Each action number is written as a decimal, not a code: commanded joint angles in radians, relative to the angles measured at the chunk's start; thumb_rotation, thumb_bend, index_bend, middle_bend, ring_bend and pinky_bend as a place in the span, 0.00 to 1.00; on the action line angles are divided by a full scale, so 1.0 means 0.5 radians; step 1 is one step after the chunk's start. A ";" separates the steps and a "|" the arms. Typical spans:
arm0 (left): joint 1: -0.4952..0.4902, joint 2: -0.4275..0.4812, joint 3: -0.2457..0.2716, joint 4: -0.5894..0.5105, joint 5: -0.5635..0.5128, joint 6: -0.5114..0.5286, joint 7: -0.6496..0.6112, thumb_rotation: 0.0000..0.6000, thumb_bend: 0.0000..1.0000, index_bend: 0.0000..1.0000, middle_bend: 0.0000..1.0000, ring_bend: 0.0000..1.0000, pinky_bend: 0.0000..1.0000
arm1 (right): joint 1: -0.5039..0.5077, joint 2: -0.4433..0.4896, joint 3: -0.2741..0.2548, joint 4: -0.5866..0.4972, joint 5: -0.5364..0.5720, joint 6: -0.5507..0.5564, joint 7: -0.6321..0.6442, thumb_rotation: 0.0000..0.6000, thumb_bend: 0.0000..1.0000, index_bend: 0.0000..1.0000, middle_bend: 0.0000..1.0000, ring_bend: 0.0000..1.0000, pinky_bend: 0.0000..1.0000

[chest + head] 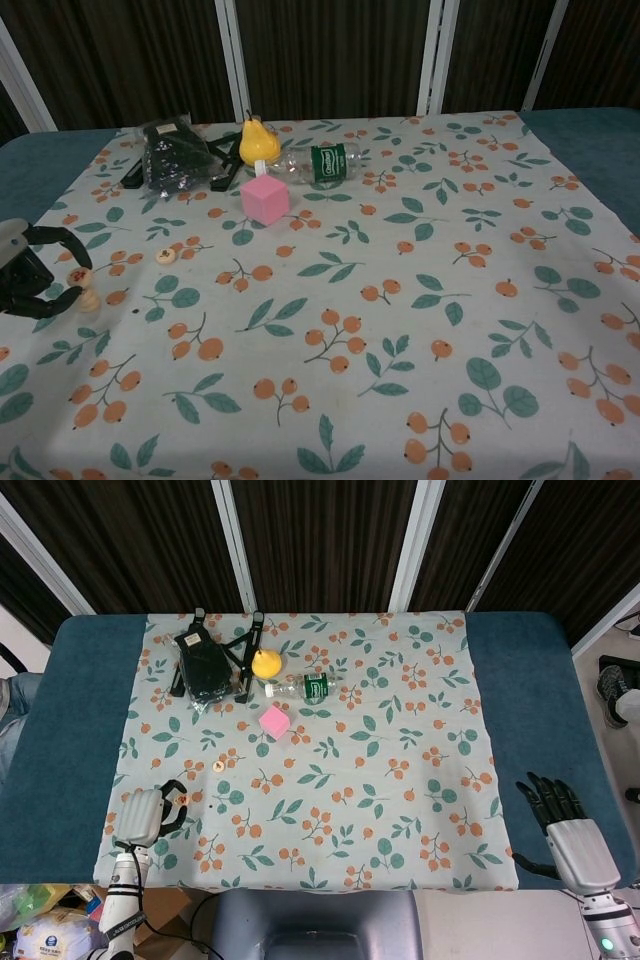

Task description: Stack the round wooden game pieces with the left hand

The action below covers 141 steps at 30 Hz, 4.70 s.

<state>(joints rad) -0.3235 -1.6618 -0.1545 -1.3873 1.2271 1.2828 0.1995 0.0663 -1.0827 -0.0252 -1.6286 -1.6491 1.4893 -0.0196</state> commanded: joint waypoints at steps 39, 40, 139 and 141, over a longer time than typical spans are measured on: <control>-0.022 -0.058 -0.028 0.166 -0.082 -0.099 -0.031 1.00 0.41 0.39 1.00 1.00 1.00 | -0.001 -0.002 0.009 0.000 0.014 0.001 -0.002 1.00 0.20 0.00 0.00 0.00 0.03; -0.022 -0.056 -0.029 0.160 -0.080 -0.096 -0.031 1.00 0.41 0.39 1.00 1.00 1.00 | -0.001 -0.002 0.007 -0.001 0.013 0.001 -0.002 1.00 0.20 0.00 0.00 0.00 0.03; -0.694 -0.561 -0.296 0.670 -0.608 -0.261 0.860 1.00 0.39 0.49 1.00 1.00 1.00 | -0.012 0.045 0.001 0.017 -0.019 0.041 0.121 1.00 0.20 0.00 0.00 0.00 0.03; -0.677 -0.526 -0.289 0.611 -0.575 -0.230 0.838 1.00 0.39 0.49 1.00 1.00 1.00 | -0.012 0.044 0.002 0.018 -0.018 0.040 0.121 1.00 0.20 0.00 0.00 0.00 0.03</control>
<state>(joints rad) -0.6691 -1.9380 -0.3022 -1.0625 0.9269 1.1558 0.6281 0.0602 -1.0604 -0.0245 -1.6198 -1.6582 1.5093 0.0407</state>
